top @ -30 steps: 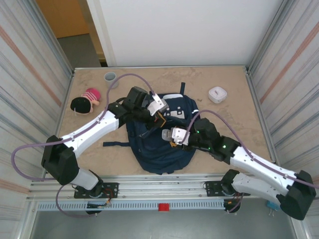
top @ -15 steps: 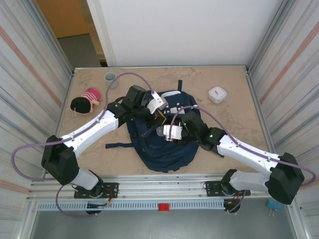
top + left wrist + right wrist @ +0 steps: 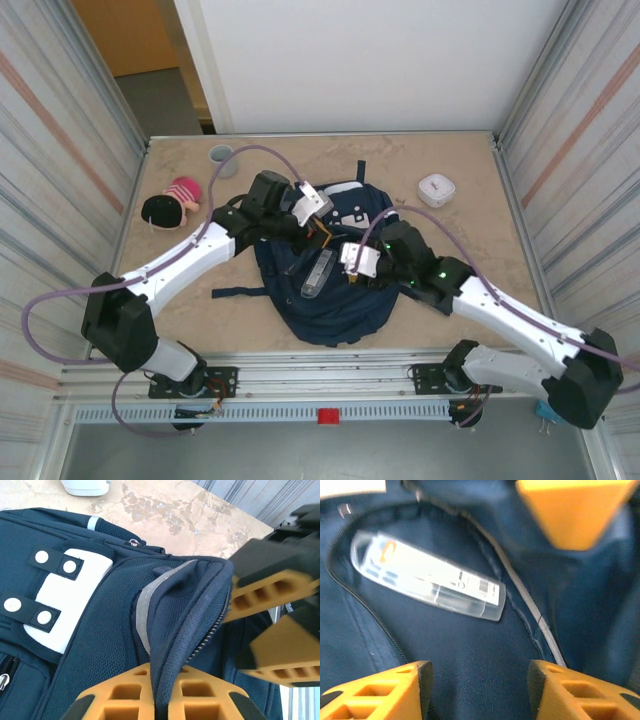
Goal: Pack books, pencil case, and school supplies into a backpack
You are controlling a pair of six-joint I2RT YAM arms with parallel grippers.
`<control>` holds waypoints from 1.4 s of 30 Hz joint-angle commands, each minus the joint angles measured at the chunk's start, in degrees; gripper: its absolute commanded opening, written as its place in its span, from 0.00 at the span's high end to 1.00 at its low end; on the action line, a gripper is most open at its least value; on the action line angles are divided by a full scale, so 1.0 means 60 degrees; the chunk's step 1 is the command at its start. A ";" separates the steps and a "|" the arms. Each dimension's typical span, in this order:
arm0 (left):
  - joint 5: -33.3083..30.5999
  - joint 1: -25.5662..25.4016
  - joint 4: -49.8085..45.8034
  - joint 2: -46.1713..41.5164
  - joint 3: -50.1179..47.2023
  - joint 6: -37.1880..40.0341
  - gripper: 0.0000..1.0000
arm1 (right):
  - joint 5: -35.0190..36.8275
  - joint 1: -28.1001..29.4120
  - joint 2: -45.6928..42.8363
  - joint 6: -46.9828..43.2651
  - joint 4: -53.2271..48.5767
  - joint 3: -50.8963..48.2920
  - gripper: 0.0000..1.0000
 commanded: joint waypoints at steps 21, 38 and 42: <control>-0.3048 -0.0374 0.3189 -0.0810 -0.0936 -0.6048 0.95 | 0.1068 0.1897 0.0935 1.7142 0.1533 -0.0602 0.54; -0.3164 -0.0401 0.4246 -0.0679 -0.1089 -0.7033 0.94 | 0.0512 0.1317 0.3579 1.9415 0.3012 -0.0533 0.53; -0.3115 -0.0407 0.4258 -0.0777 -0.1110 -0.7012 0.94 | 0.0434 0.1035 0.4211 1.9534 0.3924 -0.0513 0.59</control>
